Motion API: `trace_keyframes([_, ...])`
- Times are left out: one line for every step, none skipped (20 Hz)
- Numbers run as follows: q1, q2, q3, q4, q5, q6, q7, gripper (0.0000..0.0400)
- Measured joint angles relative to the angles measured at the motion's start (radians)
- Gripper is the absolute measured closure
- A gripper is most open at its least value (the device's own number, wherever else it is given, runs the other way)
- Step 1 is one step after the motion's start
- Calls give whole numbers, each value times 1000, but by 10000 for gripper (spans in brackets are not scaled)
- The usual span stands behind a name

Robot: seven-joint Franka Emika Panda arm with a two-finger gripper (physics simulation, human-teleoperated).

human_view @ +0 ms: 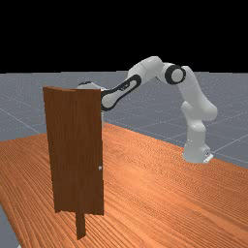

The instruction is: Close the door

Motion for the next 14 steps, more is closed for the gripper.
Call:
trace_keyframes([0,0,0,0,0,0,1,400])
trace_keyframes([0,-1,0,-2,0,2,0,400])
trace_keyframes([2,-4,1,-8,0,6,1,400])
trace_keyframes([4,-8,1,-14,-1,8,4,400])
trace_keyframes([8,-12,2,-21,-2,11,8,400])
trace_keyframes([13,-17,3,-29,-4,13,13,400])
trace_keyframes([17,-22,4,-36,-5,16,19,400])
trace_keyframes([21,-23,4,-38,-5,16,23,400])
trace_keyframes([23,-24,4,-40,-6,17,26,400])
trace_keyframes([23,-24,4,-39,-6,17,26,400])
trace_keyframes([23,-24,5,-38,-5,16,25,400])
trace_keyframes([22,-23,5,-37,-5,15,25,400])
trace_keyframes([22,-23,5,-38,-5,17,24,400])
trace_keyframes([22,-24,5,-39,-5,17,24,400])
